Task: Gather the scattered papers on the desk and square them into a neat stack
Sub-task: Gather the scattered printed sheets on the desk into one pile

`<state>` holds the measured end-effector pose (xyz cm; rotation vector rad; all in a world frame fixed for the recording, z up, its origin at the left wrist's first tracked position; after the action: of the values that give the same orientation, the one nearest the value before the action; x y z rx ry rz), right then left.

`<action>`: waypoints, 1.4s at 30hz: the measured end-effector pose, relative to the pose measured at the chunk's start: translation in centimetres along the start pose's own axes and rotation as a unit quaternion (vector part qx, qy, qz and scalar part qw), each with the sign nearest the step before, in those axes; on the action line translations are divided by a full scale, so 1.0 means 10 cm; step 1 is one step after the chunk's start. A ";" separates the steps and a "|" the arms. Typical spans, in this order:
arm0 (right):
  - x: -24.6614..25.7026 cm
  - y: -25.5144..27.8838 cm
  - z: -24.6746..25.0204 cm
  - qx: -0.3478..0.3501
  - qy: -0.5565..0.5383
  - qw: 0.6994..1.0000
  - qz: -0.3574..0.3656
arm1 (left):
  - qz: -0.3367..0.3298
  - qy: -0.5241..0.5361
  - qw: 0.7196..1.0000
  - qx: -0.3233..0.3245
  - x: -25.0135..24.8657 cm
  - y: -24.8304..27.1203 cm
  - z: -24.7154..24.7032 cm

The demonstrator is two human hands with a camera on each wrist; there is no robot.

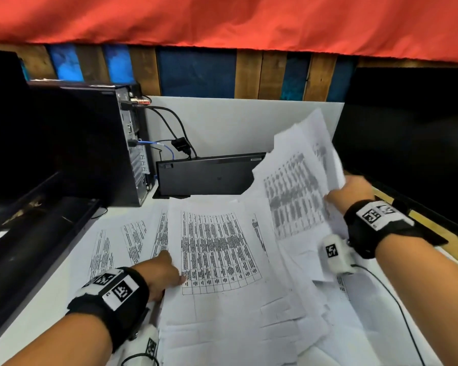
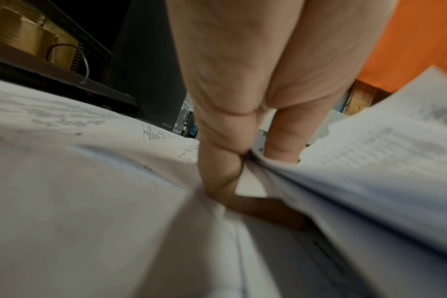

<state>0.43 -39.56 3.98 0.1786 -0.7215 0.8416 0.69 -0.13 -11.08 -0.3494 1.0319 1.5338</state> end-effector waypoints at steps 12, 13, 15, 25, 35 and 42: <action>0.62 0.37 0.74 -0.012 -0.162 0.984 0.079 | 0.007 0.008 1.000 -0.018 -0.20 0.23 0.01; 0.54 0.42 0.57 0.021 -0.156 0.986 0.056 | 0.013 0.032 0.999 -0.016 -0.22 0.24 -0.01; 0.30 0.52 0.19 0.088 -0.121 0.989 0.009 | -0.002 0.124 0.992 -0.005 -0.26 0.24 -0.07; -0.51 0.76 -0.84 0.303 -0.050 0.940 -0.149 | -0.011 0.150 0.988 -0.018 -0.28 0.36 -0.06; -0.46 0.84 -1.36 0.361 0.022 0.931 -0.051 | 0.063 -0.061 0.994 -0.066 -0.13 0.29 0.02; -0.32 1.29 -1.32 0.409 -0.118 0.902 -0.062 | 0.032 0.037 0.997 -0.053 -0.14 0.27 0.01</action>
<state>-3.70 -27.47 -9.66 1.0894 -0.5323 0.9690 -1.39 -0.73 -8.93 -0.4534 1.0312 1.6476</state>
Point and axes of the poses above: each hand's wrist, its own y-axis away from the middle knuckle, its own z-axis out of the back of the hand, x = y × z, the point moved 4 cm from there along -y, towards the middle knuckle, and after that the axes turned 7 degrees about -z, right-handed, at the moved point
